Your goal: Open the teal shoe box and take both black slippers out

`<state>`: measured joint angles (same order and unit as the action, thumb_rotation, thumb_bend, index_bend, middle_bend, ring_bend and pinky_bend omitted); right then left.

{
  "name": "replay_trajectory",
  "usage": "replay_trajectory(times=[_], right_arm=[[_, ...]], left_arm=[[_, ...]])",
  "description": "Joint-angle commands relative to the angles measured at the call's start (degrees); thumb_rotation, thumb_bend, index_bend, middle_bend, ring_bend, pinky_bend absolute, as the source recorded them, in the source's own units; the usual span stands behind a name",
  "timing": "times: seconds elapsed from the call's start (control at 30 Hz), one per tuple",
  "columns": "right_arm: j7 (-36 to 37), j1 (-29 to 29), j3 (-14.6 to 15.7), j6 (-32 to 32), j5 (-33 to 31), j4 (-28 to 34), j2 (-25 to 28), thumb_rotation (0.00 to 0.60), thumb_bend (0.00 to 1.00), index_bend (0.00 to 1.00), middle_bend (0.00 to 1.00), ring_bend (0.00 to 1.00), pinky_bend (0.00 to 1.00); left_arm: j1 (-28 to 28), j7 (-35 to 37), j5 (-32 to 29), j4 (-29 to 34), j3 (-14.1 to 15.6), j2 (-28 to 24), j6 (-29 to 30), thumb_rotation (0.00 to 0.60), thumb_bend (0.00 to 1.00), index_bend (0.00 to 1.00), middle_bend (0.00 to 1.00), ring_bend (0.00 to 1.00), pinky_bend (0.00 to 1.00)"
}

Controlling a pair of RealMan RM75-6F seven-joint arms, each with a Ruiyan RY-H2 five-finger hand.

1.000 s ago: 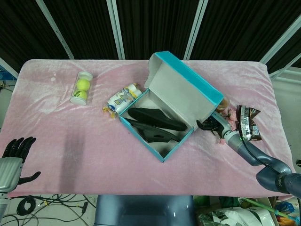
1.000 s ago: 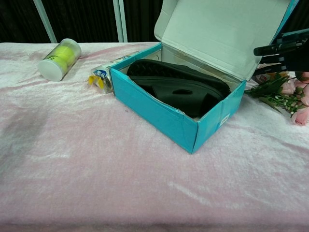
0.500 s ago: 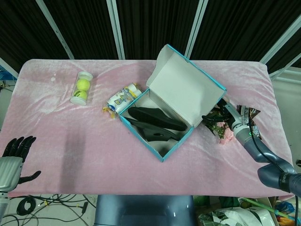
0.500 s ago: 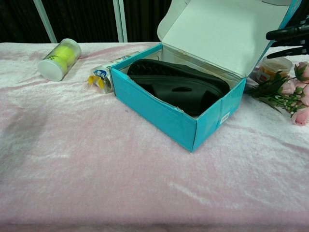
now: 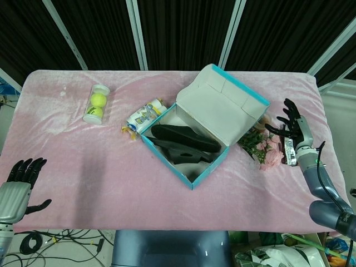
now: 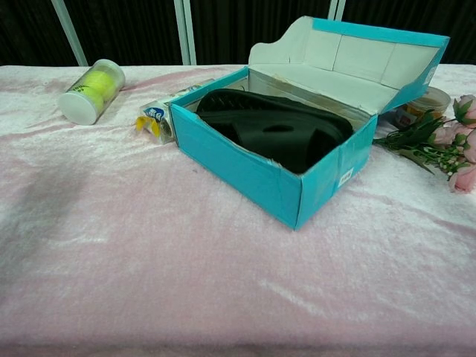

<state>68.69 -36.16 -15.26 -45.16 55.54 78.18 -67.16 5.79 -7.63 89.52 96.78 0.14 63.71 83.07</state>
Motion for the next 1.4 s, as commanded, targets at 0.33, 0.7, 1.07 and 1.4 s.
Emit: replay_trajectory(times=[0.33, 0.7, 1.07, 1.4], right_arm=[[-8.5, 9.0, 2.0, -13.0, 14.6, 8.7, 1.9, 0.600, 0.00, 0.00, 0.00, 0.00, 0.14], [-22.2, 14.3, 6.5, -20.1, 19.5, 14.8, 3.1, 0.600, 0.00, 0.00, 0.00, 0.00, 0.14], [-30.1, 19.7, 8.8, -25.9, 21.2, 18.6, 5.2, 0.600, 0.00, 0.00, 0.00, 0.00, 0.14], [-29.7, 21.8, 8.8, -27.1, 22.1, 18.6, 6.1, 0.600, 0.00, 0.00, 0.00, 0.00, 0.14]], left_arm=[[9.8, -3.3, 0.2, 4.0, -4.9, -2.2, -9.7, 0.600, 0.11, 0.19, 0.25, 0.17, 0.19], [26.2, -6.8, -7.9, 6.0, -12.8, 0.5, -28.4, 0.600, 0.12, 0.19, 0.28, 0.23, 0.27], [49.2, -18.7, -32.7, -1.4, -19.6, 15.9, -44.0, 0.600, 0.08, 0.17, 0.28, 0.23, 0.26], [62.7, -27.3, -50.9, -7.8, -17.7, 26.3, -41.3, 0.600, 0.12, 0.18, 0.29, 0.24, 0.28]])
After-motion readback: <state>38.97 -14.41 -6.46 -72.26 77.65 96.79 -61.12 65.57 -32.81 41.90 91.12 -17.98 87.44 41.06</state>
